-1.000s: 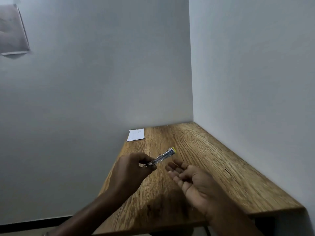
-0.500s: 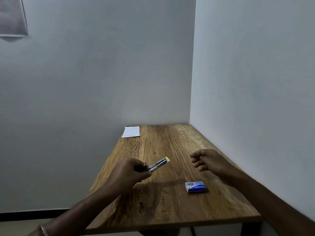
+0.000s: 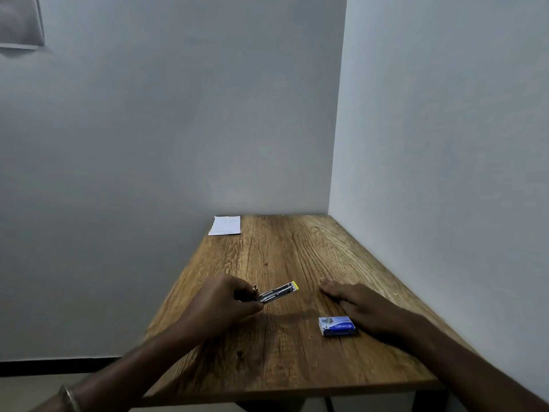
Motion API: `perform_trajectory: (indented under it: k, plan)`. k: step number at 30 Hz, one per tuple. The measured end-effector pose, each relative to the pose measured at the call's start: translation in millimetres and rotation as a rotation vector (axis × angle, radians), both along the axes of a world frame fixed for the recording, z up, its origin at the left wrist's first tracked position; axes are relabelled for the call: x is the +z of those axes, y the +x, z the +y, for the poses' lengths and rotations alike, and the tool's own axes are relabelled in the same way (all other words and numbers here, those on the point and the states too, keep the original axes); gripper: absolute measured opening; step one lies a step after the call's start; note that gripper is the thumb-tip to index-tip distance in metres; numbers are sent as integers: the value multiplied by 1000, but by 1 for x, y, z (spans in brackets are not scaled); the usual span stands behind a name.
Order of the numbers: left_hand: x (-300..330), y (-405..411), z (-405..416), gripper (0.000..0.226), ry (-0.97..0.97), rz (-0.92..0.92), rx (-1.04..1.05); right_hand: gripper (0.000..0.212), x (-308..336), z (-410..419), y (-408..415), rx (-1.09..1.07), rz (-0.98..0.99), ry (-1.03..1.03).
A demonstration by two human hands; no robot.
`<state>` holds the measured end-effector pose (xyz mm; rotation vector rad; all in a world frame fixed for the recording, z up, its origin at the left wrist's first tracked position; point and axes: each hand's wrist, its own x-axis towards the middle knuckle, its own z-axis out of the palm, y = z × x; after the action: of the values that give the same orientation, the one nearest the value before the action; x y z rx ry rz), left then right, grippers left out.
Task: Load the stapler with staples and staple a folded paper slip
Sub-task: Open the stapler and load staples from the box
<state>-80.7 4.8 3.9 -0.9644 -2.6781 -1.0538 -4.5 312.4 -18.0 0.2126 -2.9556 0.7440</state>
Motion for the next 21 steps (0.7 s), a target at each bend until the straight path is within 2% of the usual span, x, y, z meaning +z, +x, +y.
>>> perform_trajectory:
  k: [6,8,11,16,21]
  plan:
    - [-2,-1,-2,24,-8,14,3,48,5,2,1,2,-72,-140]
    - [-2,-1,-2,24,-17,21,-1,50,9,2,1,-27,-65,-295]
    - [-2,-3,-1,24,-26,31,2,53,15,5,3,-144,51,-476]
    - [0,-7,3,26,-94,54,-26,45,16,4,15,-210,185,-436]
    - [1,-10,8,22,-102,70,-40,43,17,-9,36,-171,286,-346]
